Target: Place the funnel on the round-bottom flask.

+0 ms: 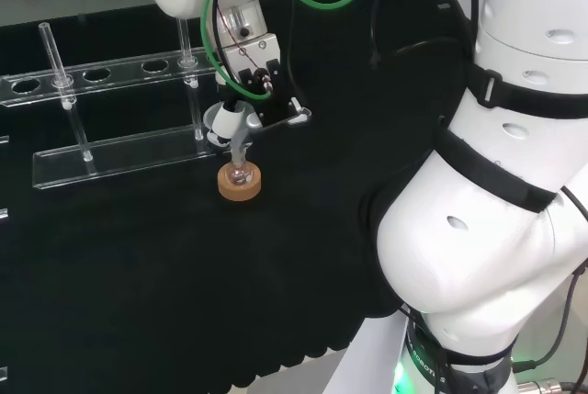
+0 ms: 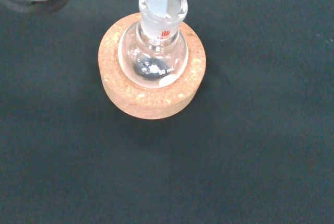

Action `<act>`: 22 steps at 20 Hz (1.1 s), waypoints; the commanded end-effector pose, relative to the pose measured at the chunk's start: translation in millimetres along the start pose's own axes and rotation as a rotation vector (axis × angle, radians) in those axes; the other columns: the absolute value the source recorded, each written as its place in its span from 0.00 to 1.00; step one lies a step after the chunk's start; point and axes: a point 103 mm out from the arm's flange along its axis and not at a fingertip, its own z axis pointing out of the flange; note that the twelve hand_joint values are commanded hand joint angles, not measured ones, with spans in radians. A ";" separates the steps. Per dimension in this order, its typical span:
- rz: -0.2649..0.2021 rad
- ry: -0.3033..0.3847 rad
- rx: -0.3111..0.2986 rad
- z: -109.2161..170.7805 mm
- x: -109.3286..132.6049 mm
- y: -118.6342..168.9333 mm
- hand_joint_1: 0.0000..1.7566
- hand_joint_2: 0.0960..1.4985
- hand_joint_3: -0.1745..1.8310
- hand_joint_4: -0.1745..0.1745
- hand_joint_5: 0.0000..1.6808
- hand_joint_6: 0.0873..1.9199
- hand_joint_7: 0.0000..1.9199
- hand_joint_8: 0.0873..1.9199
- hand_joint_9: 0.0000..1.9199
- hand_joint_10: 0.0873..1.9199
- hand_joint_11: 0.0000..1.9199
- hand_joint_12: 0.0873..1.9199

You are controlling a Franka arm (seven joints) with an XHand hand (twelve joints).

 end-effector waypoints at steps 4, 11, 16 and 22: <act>0.005 -0.002 0.000 -1.2 3.3 -0.5 0.48 0.42 0.43 0.43 0.38 0.37 0.38 0.40 0.55 0.27 0.34 0.64; -0.010 0.000 0.002 -1.7 3.4 -0.8 0.47 0.42 0.43 0.42 0.37 0.37 0.36 0.41 0.53 0.27 0.33 0.64; -0.054 0.013 -0.002 -2.3 5.1 -1.3 0.47 0.41 0.43 0.40 0.34 0.36 0.33 0.41 0.50 0.27 0.32 0.64; -0.022 -0.008 0.005 -1.2 4.9 -1.3 0.46 0.41 0.43 0.38 0.32 0.35 0.31 0.41 0.48 0.27 0.31 0.65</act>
